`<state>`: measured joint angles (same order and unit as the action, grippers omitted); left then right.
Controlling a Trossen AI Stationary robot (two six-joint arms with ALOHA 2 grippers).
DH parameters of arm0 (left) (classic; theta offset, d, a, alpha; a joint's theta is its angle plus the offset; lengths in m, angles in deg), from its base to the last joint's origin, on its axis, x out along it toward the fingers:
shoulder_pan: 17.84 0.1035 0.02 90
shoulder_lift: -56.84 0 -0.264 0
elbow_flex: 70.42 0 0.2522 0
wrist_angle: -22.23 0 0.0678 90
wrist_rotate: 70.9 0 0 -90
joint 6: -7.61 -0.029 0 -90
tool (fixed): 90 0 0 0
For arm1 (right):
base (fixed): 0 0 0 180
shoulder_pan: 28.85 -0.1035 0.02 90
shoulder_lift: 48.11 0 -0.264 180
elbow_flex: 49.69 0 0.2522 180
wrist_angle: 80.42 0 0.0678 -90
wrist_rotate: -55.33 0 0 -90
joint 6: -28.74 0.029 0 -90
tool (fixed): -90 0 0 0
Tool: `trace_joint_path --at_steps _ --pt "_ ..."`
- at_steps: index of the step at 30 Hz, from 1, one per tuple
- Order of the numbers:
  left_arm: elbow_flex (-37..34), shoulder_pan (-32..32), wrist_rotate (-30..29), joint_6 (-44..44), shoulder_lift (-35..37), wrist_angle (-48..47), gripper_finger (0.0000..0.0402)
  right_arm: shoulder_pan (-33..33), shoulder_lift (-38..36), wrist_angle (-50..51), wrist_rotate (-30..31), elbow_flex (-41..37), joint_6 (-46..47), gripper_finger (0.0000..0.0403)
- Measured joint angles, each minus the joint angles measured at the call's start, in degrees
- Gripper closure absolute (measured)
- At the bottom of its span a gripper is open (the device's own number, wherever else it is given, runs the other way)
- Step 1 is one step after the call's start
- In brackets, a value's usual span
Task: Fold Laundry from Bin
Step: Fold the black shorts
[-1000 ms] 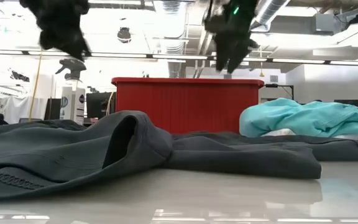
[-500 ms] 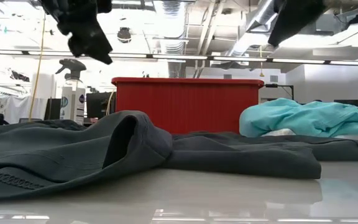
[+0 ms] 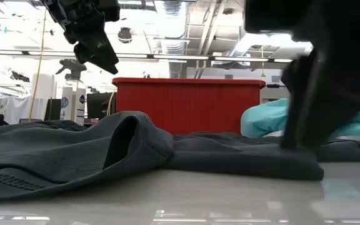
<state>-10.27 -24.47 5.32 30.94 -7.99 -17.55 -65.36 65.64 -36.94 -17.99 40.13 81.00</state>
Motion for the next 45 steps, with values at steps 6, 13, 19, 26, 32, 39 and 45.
trace_joint_path --at_steps 6,13,19,26,32,39,45 --pt "0.0 -0.13 -0.01 2.43 0.0 0.02 0.0193 0.24 1.6 0.33 0.53 0.02 2.63 0.0107" --pt "0.0 -0.17 -0.03 3.57 0.0 0.09 0.0193 1.03 1.4 1.04 -0.2 0.35 5.41 0.0168" --pt "-0.01 -0.17 -0.58 3.89 0.0 0.08 0.0193 1.02 1.36 8.1 -0.94 5.82 5.53 0.0338" --pt "-0.02 -0.17 -2.09 3.9 0.0 0.08 0.0194 2.4 1.36 18.89 -4.84 17.53 0.6 0.036" --pt "-0.02 -0.2 -3.0 3.91 0.0 0.08 0.0194 6.68 1.31 20.42 -10.42 25.7 -5.14 0.0372" --pt "-0.02 -0.2 -3.38 3.89 0.0 0.06 0.0194 16.04 1.31 16.14 -23.46 26.86 -10.56 0.0353" --pt "-0.02 -0.2 -4.64 3.89 0.0 0.04 0.0194 22.09 1.31 14.73 -29.65 26.86 -18.91 0.0331"
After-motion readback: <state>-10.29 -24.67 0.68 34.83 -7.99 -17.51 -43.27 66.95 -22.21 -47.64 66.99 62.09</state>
